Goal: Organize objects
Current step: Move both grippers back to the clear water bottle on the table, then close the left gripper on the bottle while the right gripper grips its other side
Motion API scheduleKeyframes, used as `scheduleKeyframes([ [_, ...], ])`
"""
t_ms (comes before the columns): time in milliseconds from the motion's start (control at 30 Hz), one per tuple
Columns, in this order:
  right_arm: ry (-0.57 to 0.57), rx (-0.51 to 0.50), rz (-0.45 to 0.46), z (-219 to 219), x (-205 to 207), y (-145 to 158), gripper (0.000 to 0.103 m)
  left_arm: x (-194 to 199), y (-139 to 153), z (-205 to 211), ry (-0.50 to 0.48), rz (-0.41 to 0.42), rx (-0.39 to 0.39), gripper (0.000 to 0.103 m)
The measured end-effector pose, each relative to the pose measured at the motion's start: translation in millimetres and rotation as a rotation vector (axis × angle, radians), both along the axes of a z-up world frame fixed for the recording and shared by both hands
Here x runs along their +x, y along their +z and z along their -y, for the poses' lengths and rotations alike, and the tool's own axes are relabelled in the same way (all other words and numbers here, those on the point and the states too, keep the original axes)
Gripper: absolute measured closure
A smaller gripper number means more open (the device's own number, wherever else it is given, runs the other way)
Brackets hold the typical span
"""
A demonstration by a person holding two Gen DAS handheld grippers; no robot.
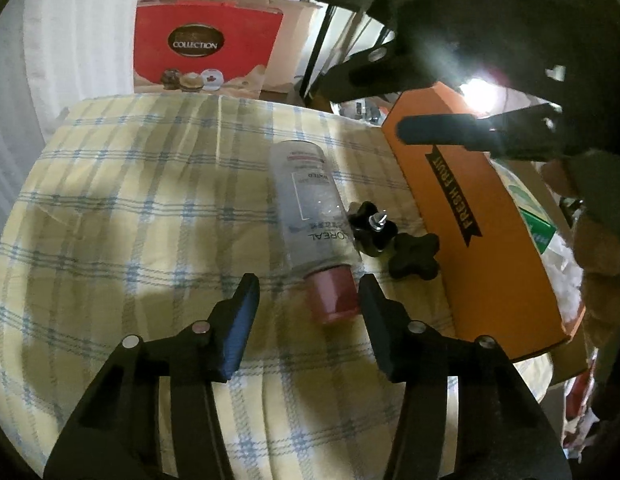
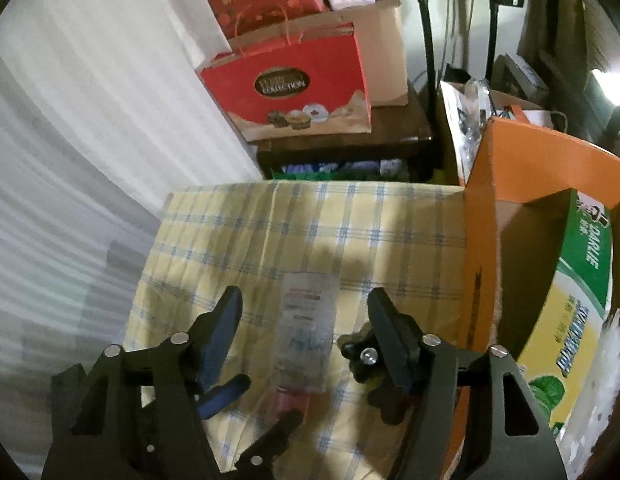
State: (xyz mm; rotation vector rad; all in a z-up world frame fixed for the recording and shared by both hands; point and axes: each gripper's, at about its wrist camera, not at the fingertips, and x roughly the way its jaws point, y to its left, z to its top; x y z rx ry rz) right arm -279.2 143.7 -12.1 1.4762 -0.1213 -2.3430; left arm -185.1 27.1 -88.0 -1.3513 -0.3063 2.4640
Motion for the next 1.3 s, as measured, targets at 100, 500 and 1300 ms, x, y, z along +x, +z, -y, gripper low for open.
scheduleKeyframes([
  [100, 0.016, 0.027, 0.025, 7.5, -6.5, -9.3, 0.040, -1.6, -1.4, -3.3, -0.014, 0.007, 0.010, 0.061],
  [500, 0.060, 0.034, 0.168, 26.4, -28.9, -55.6, 0.040, -6.7, -8.5, -5.4, 0.003, 0.027, 0.001, 0.062],
  [1300, 0.013, -0.112, 0.177, 11.4, -16.5, -46.3, 0.056, 6.2, 17.3, -6.0, -0.039, -0.039, -0.035, 0.066],
])
